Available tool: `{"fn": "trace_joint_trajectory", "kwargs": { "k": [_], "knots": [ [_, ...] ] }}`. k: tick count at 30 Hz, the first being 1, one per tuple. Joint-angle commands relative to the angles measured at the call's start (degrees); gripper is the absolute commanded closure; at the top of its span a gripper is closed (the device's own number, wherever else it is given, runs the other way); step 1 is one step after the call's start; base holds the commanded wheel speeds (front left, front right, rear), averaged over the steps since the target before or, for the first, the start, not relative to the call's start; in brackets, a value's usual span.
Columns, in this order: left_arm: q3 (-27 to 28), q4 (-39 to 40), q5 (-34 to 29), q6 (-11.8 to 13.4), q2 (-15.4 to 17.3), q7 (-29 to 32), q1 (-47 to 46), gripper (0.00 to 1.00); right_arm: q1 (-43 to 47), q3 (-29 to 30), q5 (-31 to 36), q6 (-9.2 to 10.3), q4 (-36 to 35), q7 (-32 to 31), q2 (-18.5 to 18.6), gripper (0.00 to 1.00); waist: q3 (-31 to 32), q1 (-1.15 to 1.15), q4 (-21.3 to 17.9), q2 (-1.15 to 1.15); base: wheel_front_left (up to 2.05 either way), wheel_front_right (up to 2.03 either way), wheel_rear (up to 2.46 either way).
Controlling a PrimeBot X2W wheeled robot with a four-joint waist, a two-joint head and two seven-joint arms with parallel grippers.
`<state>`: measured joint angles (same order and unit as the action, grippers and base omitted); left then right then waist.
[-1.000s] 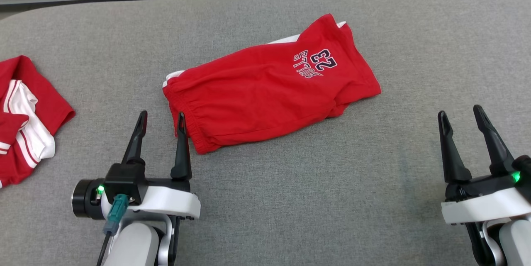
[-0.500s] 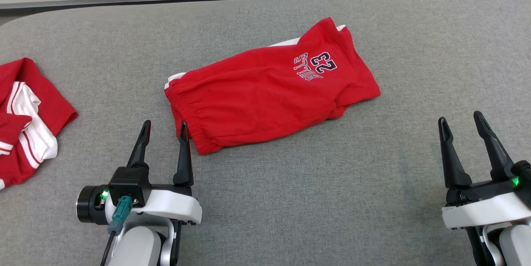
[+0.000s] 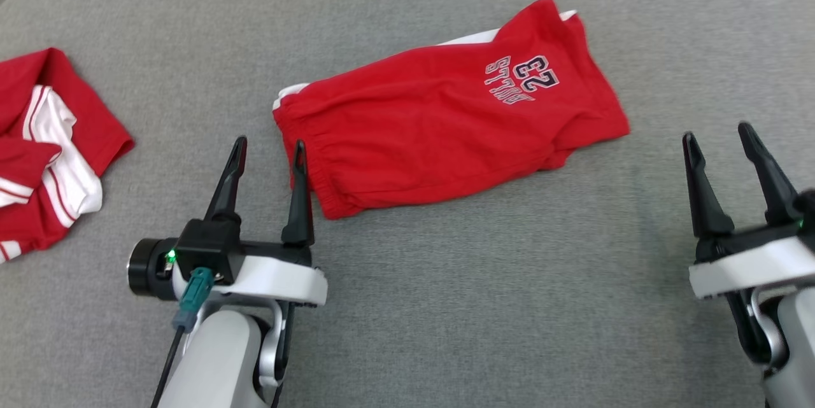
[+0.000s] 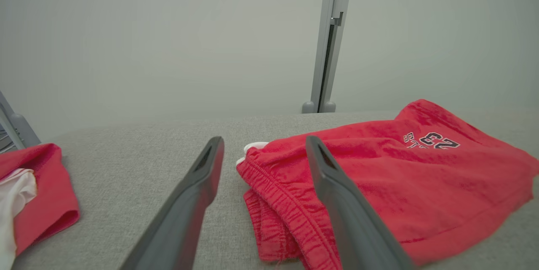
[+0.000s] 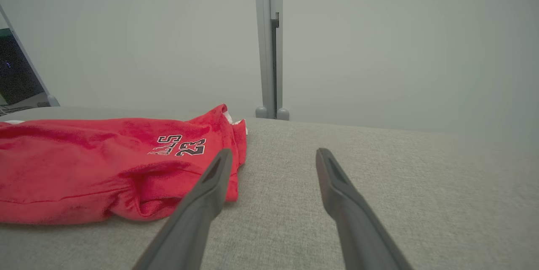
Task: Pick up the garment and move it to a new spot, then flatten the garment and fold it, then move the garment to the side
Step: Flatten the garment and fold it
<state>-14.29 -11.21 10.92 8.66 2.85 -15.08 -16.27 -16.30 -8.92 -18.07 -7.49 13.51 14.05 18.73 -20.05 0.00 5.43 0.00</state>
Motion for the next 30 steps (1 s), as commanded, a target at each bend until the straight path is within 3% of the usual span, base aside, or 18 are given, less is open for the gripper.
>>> {"fn": "trace_joint_trajectory", "kwargs": {
  "k": [1, 8, 16, 17, 18, 19, 24, 30],
  "knots": [
    [-0.79, 0.63, 0.97, 0.49, 0.14, -0.12, -1.50, 0.00, -2.54, -0.99, -0.69, 0.00, 1.77, -0.80, 0.86, 0.00, -2.53, 0.00, 2.37, 0.00, 0.00, 0.00, 0.00],
    [-4.09, 1.97, 2.94, 2.30, 0.15, -0.12, -4.47, 0.00, -13.12, -7.58, -2.78, 0.01, 11.24, -3.16, 2.30, 0.00, -6.37, 0.00, 5.27, 0.00, 0.00, 0.00, 0.00],
    [-6.50, 2.54, 4.67, 4.13, 0.13, -0.12, -5.59, 0.00, -19.13, -15.21, -8.86, -0.02, 22.27, -7.85, 0.40, 0.00, -7.53, 0.00, 6.80, 0.00, 0.00, 0.00, 0.00],
    [-6.56, 2.57, 4.72, 4.35, 0.13, -0.12, -5.52, 0.00, -18.99, -16.33, -9.75, -0.13, 22.73, -8.59, -0.02, 0.51, -7.47, 0.00, 6.74, 0.00, 0.00, 0.00, 0.00],
    [-6.55, 2.63, 4.71, 4.50, 0.13, -0.12, -5.39, 0.00, -18.69, -17.19, -10.83, -0.14, 23.11, -9.32, -0.34, 0.71, -7.36, 0.00, 6.67, 0.00, 0.00, 0.00, 0.00],
    [-6.43, 2.66, 4.62, 4.52, 0.16, -0.12, -5.29, 0.00, -18.46, -18.00, -11.93, -0.15, 23.33, -9.99, -0.54, 1.00, -7.24, 0.00, 6.57, 0.00, 0.00, 0.00, 0.00],
    [-5.47, 3.01, 3.71, 4.53, 0.17, -0.12, -4.59, 0.00, -16.34, -20.09, -15.50, -0.13, 22.20, -8.80, 0.07, 1.00, -6.29, 0.00, 5.40, 0.00, 0.00, 0.00, 0.00],
    [-4.69, 2.36, 3.14, 3.74, 0.14, -0.12, -3.95, 0.00, -9.12, -18.13, -17.19, -0.05, 20.10, -3.67, 0.41, 1.00, -3.95, 0.00, 4.03, 0.00, 0.00, 0.00, 0.00]
  ]
}}
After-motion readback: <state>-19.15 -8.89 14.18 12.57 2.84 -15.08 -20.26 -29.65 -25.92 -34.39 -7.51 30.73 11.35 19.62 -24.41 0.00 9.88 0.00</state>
